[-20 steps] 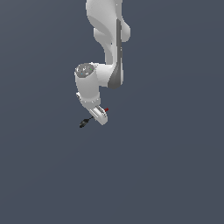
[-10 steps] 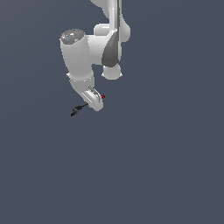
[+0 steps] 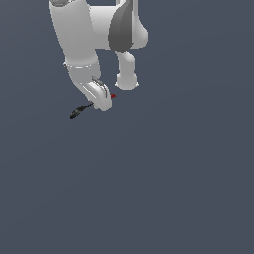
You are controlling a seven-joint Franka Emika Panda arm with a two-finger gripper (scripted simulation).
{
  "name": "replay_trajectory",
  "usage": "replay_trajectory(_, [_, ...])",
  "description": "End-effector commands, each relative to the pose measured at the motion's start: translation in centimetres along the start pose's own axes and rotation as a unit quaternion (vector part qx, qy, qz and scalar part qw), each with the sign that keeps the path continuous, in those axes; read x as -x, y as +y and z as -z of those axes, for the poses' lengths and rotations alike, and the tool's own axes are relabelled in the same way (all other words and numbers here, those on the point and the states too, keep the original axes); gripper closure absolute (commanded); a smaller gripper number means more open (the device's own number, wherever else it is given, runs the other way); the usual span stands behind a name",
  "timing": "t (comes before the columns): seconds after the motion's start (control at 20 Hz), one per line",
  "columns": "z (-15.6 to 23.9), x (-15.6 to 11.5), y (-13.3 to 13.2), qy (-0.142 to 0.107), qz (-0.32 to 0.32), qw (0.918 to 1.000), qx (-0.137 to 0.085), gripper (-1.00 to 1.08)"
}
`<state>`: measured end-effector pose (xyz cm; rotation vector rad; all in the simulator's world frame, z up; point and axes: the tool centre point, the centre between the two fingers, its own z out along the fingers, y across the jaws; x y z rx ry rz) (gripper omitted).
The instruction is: Pick up the object and move it to a goal position.
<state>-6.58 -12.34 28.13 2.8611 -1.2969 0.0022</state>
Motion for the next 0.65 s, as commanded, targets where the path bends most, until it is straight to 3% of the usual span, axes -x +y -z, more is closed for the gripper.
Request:
replay_trajectory(0.0, [1.2, -0.2, 0.0, 0.0, 0.0, 1.0, 0.0, 1.08])
replay_trajectory(0.6, [2.3, -0.4, -0.1, -0.001, 0.001, 1.0, 0.0, 1.08])
